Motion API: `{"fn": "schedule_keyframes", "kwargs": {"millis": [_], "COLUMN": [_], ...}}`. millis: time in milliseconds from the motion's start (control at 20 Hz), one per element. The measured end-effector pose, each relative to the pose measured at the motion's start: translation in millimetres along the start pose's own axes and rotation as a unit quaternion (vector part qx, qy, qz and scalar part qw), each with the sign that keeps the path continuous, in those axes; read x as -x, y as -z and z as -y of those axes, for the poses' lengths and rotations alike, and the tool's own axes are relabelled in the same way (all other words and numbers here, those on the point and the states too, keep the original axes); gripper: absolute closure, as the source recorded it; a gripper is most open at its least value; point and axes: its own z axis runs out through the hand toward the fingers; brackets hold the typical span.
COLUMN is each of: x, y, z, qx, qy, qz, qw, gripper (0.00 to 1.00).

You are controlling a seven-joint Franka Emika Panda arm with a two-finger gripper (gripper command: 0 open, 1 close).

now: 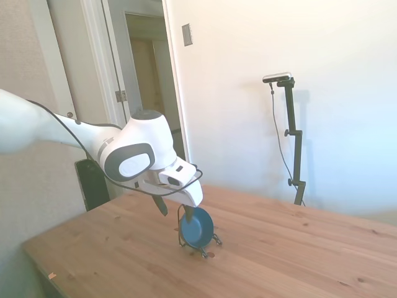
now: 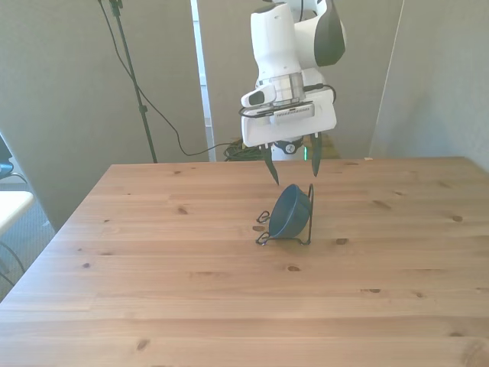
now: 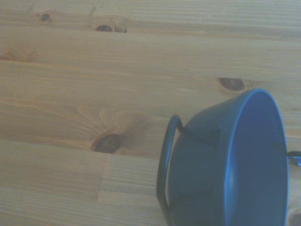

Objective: Unload the bowl

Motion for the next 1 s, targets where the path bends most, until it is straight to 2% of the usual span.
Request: {"fn": "schedule_keyframes", "kwargs": {"millis": [500, 750, 1000], "x": [-21, -20, -21], "y": [-20, -23, -30], "z": [-9, -7, -4], "qx": [-0.039, -0.045, -0.044], "qy": [0.036, 0.067, 0.077], "qz": [0.034, 0.037, 0.042], "qw": [0.998, 0.9961, 0.9952], "gripper": [0.0, 0.0, 0.0]}}
